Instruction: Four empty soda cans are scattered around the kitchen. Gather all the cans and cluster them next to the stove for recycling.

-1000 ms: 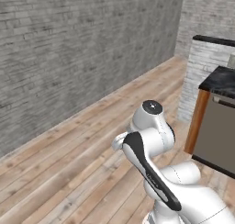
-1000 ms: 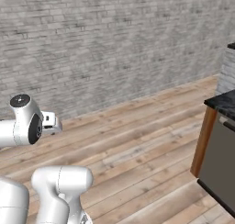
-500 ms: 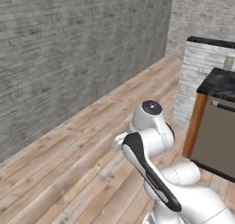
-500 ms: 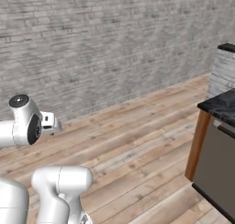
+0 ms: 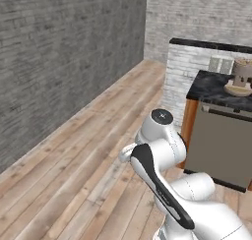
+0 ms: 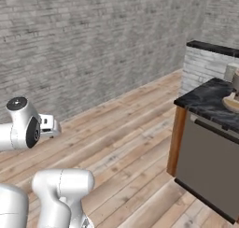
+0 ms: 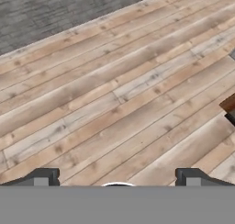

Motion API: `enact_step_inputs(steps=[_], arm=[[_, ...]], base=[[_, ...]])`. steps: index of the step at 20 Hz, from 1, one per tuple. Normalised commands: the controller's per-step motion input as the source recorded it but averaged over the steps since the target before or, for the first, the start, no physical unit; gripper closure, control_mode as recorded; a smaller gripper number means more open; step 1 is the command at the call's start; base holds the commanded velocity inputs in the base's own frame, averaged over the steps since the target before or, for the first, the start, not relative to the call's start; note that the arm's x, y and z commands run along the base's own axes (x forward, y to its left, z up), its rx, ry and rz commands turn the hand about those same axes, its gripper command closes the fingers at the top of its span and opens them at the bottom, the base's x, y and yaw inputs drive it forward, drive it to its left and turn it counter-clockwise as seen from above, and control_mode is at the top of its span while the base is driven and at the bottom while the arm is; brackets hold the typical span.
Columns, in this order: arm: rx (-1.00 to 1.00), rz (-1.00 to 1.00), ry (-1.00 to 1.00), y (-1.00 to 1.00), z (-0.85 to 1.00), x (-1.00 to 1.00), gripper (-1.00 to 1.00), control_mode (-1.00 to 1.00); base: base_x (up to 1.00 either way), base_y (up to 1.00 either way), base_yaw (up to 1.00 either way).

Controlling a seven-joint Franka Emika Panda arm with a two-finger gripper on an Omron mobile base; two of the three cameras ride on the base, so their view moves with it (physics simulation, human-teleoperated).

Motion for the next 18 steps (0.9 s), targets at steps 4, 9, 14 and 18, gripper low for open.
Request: enact_step_inputs(steps=[4,9,14,18], arm=[[0.0,0.0,0.0,0.0,0.0,0.0,-1.0,1.0],[0.0,0.0,0.0,0.0,0.0,0.0,-1.0,1.0],[0.0,0.0,0.0,0.0,0.0,0.0,-1.0,1.0],[0.0,0.0,0.0,0.0,0.0,0.0,-1.0,1.0]], base=[[0.6,0.03,-0.18],[0.66,0.02,-0.1],[0.66,0.02,-0.09],[0.68,0.05,-0.09]])
